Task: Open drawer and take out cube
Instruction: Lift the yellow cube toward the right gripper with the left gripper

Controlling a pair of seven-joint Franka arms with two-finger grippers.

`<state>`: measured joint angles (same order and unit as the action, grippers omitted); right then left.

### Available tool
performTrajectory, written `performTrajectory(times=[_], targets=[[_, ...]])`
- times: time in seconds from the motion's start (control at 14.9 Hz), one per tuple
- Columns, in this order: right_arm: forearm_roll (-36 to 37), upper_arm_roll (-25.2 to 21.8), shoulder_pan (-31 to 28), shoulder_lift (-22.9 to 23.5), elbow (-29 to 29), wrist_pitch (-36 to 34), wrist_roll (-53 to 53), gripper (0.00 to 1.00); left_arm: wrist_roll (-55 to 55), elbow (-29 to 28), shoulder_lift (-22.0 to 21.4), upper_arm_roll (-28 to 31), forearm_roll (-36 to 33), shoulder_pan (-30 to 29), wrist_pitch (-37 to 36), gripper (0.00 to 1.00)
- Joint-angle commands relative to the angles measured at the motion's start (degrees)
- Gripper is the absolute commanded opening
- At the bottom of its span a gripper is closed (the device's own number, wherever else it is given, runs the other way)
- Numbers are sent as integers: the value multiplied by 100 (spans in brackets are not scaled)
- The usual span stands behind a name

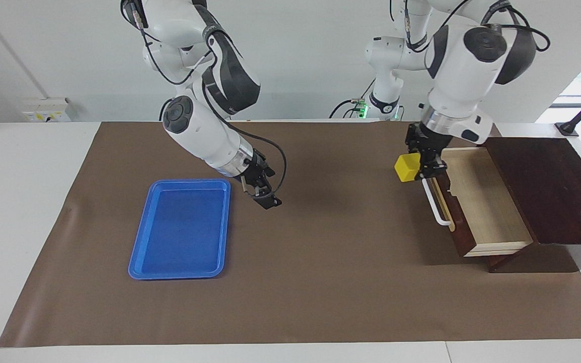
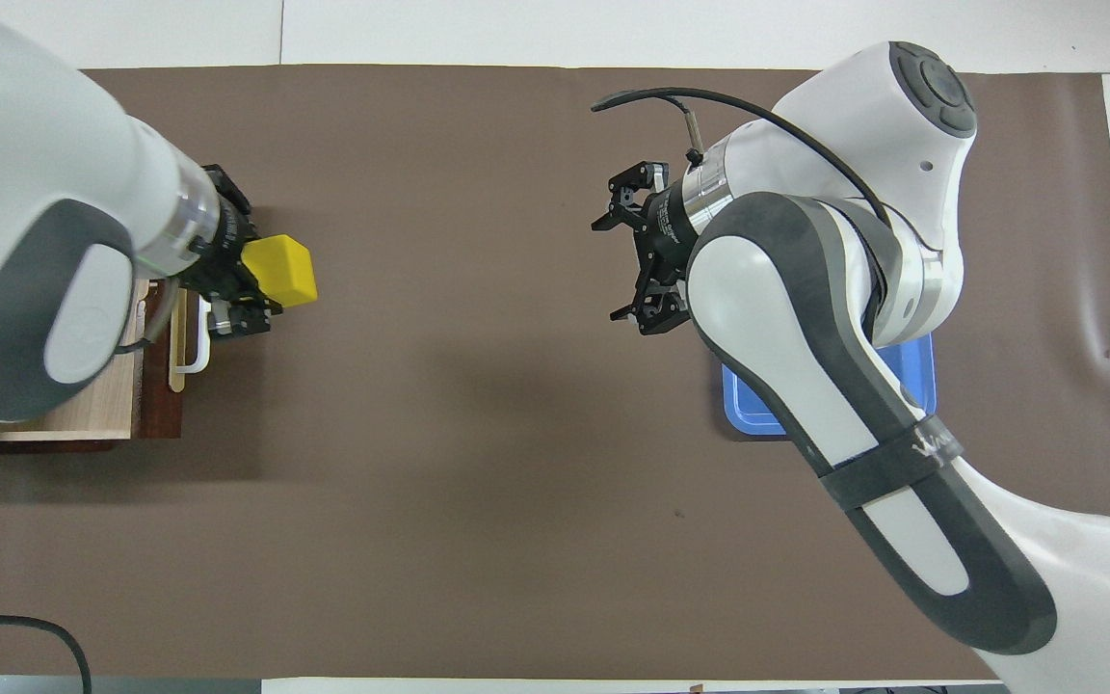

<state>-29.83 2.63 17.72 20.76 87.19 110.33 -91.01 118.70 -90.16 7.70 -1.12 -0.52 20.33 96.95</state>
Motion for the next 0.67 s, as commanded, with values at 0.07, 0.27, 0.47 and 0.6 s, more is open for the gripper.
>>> performTrajectory(times=[0.07,0.27,0.47,0.6], targets=[[-233,-25,-137,-423,570,111,127,100,960,34,161,121,-97,813,218,0],[-549,-25,-400,-555,878,85,654,100,1532,-133,381,121,-238,1279,622,0],[-928,-25,-585,-591,993,68,970,100,1946,-133,443,103,-247,1421,939,0],[-928,-25,-532,-565,993,76,1295,100,1938,-142,452,103,-256,1412,931,0]])
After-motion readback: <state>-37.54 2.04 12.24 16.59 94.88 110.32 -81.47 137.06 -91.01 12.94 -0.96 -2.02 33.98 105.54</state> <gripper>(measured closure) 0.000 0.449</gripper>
